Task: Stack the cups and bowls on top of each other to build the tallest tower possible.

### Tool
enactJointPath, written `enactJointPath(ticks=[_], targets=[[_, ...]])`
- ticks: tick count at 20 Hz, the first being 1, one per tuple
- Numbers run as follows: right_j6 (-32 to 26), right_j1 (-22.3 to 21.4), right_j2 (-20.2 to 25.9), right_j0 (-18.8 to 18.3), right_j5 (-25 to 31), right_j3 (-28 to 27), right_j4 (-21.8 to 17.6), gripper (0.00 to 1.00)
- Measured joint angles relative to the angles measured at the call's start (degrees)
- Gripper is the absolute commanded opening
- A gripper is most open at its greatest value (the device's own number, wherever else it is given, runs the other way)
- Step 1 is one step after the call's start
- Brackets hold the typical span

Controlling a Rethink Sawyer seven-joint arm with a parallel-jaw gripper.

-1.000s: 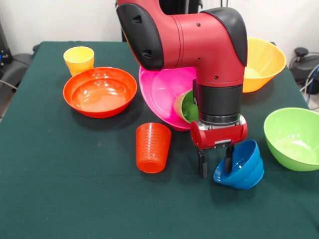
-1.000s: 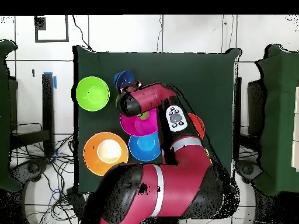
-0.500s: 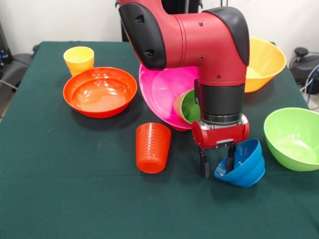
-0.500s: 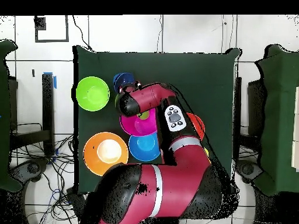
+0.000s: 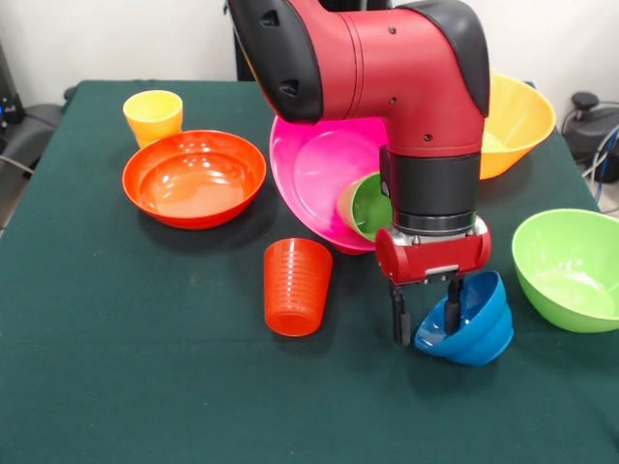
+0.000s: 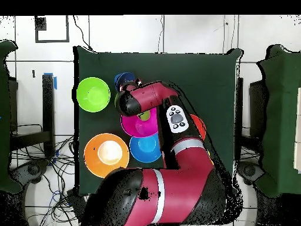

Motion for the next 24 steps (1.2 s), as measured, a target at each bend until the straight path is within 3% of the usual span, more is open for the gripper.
enactJointPath(ticks=[10, 24], targets=[[0.0, -1.0, 3.5, -1.9, -0.2, 0.0, 0.0, 1.00], [0.0, -1.0, 4.7, -1.7, -3.1, 0.3, 0.0, 1.00]])
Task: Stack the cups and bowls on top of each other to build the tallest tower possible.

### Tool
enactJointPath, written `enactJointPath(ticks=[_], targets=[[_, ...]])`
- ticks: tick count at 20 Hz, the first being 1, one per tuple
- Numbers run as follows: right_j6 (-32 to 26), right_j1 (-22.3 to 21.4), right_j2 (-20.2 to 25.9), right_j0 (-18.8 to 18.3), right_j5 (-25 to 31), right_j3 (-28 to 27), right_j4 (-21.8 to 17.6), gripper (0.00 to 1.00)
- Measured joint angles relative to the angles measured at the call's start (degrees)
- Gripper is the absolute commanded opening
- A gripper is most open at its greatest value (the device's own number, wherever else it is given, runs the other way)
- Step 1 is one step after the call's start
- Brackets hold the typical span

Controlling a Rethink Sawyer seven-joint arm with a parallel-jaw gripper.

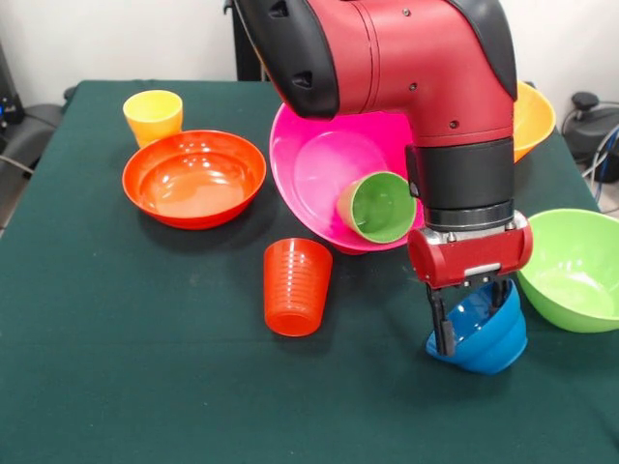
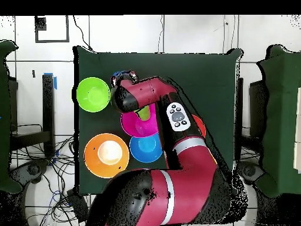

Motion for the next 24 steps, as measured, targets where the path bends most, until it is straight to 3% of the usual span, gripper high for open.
enactJointPath(ticks=[24], targets=[[0.0, -0.2, 0.0, 0.4, -1.7, 0.7, 0.0, 1.00]])
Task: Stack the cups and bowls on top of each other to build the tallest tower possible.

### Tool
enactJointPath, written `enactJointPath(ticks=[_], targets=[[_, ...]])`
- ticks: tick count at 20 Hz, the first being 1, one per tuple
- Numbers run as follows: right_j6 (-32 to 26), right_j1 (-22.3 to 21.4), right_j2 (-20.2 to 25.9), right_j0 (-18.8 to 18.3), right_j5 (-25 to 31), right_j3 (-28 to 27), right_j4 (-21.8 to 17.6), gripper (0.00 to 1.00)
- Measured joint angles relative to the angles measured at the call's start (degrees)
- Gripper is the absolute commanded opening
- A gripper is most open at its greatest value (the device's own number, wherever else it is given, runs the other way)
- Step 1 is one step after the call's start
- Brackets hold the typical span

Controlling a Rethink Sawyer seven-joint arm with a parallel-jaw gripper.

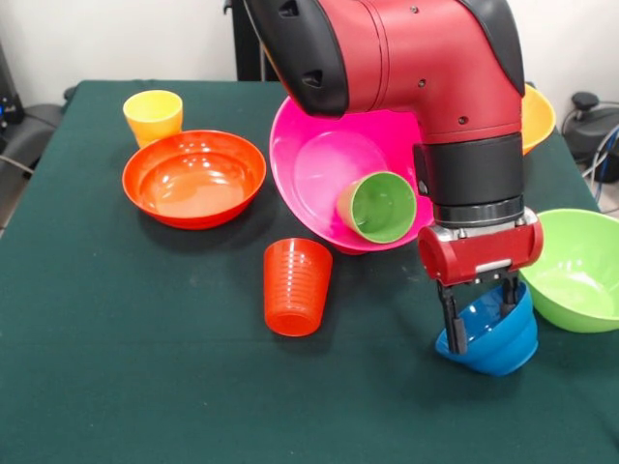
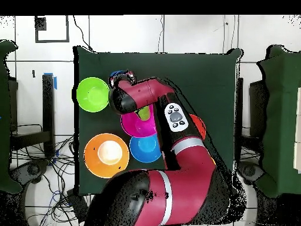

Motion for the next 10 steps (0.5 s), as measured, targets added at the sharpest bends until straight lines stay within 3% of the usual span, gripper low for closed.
enactJointPath(ticks=[10], targets=[[0.0, 0.2, 0.0, -0.2, -0.4, 0.0, 0.0, 1.00]])
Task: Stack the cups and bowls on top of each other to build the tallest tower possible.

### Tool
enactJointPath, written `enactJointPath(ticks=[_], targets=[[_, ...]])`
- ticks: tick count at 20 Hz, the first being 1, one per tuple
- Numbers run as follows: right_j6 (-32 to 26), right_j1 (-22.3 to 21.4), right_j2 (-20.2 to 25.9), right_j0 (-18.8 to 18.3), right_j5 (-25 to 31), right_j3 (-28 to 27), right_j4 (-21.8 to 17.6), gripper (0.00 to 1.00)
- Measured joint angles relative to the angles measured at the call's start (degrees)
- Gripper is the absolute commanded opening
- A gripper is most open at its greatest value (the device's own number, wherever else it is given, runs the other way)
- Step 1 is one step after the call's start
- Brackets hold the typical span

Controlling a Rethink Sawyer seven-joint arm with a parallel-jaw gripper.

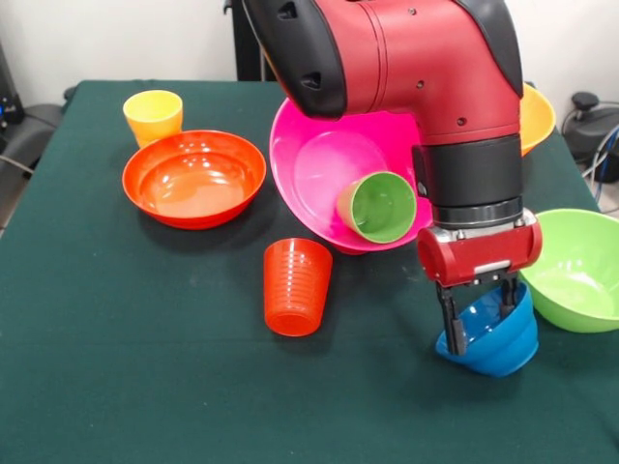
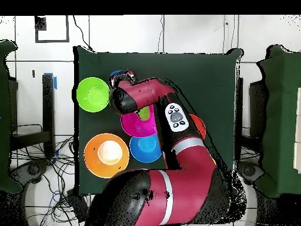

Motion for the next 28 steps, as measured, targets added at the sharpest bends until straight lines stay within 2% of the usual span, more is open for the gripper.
enactJointPath(ticks=[2, 3, 28], targets=[[0.0, 0.1, 0.0, -0.2, 0.0, 0.0, 0.0, 1.00], [0.0, 0.1, 0.0, -0.3, 0.0, 0.0, 0.0, 0.00], [0.0, 1.0, 0.1, -0.1, 0.0, 0.0, 0.0, 0.00]])
